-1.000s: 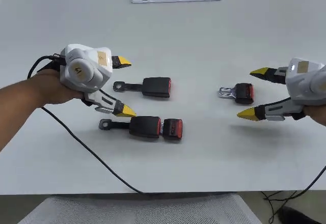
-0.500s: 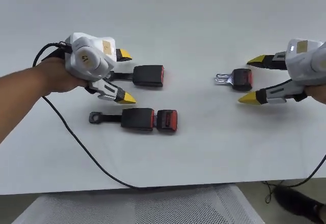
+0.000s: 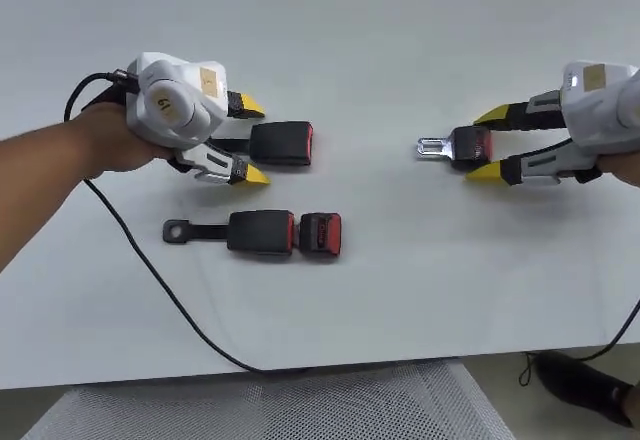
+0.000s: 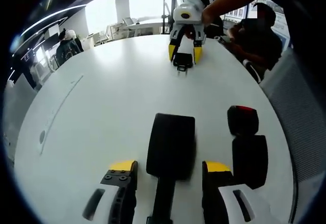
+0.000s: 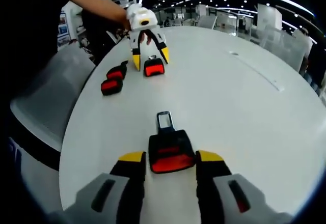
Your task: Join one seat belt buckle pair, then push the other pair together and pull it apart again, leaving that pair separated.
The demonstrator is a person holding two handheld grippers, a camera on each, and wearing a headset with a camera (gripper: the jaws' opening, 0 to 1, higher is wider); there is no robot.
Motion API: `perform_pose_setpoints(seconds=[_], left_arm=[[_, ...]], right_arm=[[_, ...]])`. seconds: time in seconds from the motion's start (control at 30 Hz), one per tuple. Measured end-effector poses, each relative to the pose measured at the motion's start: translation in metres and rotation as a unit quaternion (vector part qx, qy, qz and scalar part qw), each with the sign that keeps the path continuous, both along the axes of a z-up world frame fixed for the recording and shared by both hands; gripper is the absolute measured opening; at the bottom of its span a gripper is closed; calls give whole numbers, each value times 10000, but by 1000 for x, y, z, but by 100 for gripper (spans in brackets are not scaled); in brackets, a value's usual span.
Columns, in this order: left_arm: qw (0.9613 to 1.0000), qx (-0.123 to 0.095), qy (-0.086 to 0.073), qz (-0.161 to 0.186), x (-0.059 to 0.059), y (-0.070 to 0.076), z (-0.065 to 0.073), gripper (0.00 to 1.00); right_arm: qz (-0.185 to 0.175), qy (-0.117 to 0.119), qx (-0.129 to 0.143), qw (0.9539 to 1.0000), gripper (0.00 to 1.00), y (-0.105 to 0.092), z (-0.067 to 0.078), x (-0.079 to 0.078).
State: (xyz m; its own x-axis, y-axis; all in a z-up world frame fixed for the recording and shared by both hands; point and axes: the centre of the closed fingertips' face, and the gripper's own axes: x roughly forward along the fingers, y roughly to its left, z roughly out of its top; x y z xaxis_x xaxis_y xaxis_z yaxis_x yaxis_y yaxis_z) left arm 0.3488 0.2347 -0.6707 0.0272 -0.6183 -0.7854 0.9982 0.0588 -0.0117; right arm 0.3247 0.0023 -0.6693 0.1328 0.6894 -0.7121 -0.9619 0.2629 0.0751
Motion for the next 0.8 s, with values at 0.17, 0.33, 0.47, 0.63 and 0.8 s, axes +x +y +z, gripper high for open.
perform_pose_setpoints(seconds=[0.17,0.33,0.47,0.63,0.8], left_arm=[[9999,-49,-7,-126,-2,-5,1,40],[9999,-58,-79,-136,1,-5,3,34],[9998,-106,-47,-142,2,-6,3,33],[9997,-142,-63,-189,2,-7,3,33],[9997,-138,-66,-215,2,-7,2,33]], right_arm=[[111,-55,1,9999,36,0,-1,1],[105,-64,78,9999,35,0,-1,1],[66,-55,218,9997,35,-1,-1,2],[76,-50,234,9997,35,1,0,2],[19,-52,338,9994,35,7,-1,3]])
